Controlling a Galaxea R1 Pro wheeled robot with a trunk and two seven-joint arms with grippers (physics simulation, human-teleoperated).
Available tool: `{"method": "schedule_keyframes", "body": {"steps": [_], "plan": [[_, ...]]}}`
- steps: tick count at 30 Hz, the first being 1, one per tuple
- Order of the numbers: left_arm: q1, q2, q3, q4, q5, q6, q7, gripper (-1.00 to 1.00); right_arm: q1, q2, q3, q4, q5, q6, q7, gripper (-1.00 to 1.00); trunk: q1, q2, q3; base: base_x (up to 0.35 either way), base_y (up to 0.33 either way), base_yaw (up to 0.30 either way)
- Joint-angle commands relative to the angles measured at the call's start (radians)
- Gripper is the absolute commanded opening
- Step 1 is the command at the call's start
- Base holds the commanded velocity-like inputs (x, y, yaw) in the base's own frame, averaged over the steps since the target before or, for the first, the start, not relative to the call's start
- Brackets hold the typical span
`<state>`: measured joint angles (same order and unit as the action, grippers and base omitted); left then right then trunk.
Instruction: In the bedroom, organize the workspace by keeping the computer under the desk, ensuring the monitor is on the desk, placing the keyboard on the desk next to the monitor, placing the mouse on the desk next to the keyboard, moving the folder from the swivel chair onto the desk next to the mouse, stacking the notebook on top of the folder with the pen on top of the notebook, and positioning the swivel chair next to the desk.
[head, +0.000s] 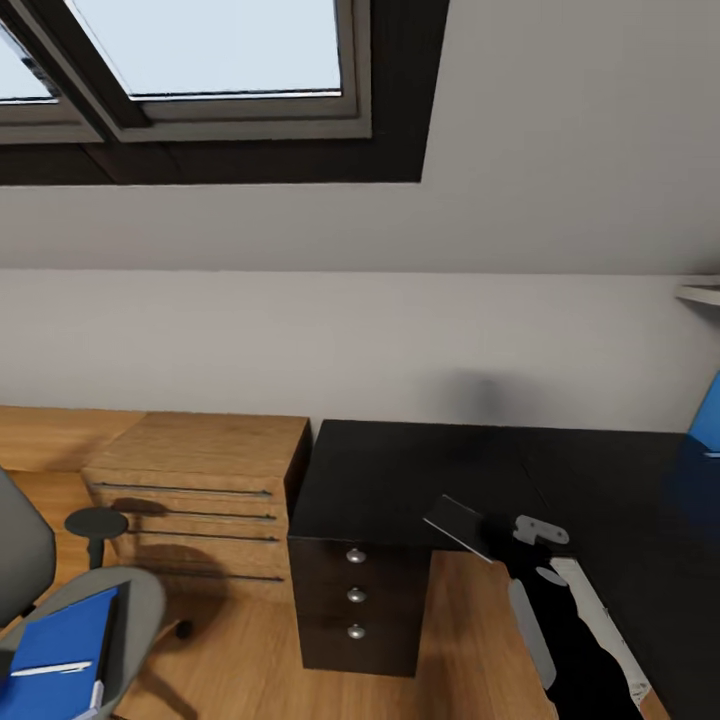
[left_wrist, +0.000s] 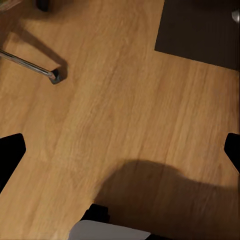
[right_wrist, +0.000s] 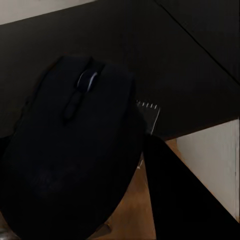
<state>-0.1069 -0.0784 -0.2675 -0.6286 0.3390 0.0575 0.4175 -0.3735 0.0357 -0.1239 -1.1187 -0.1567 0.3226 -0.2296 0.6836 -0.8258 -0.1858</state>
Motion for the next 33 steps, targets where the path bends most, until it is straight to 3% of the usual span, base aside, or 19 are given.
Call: {"method": "schedule_keyframes", "body": {"steps": [1, 15, 33], "plan": [[0.0, 0.001, -0.006, 0.0, 0.006, -0.008, 0.008, 1.0, -0.001, -0.002, -0.001, -0.001, -0.014, 0.002, -0.007, -1.0, 0.0, -0.001, -0.002, 0.0, 0.0, -0.263], [-0.001, 0.0, -0.007, 0.005, 0.006, -0.033, 0.009, 1.0, -0.001, -0.02, -0.003, 0.027, -0.014, -0.012, -0.005, -1.0, 0.0, -0.001, -0.002, 0.0, 0.0, -0.264], [0.0, -0.001, -0.009, 0.018, 0.004, -0.034, 0.007, 1.0, -0.001, -0.02, 0.002, 0.028, -0.012, -0.014, -0.005, -1.0, 0.0, -0.001, -0.002, 0.071, -0.057, -0.24]]}}
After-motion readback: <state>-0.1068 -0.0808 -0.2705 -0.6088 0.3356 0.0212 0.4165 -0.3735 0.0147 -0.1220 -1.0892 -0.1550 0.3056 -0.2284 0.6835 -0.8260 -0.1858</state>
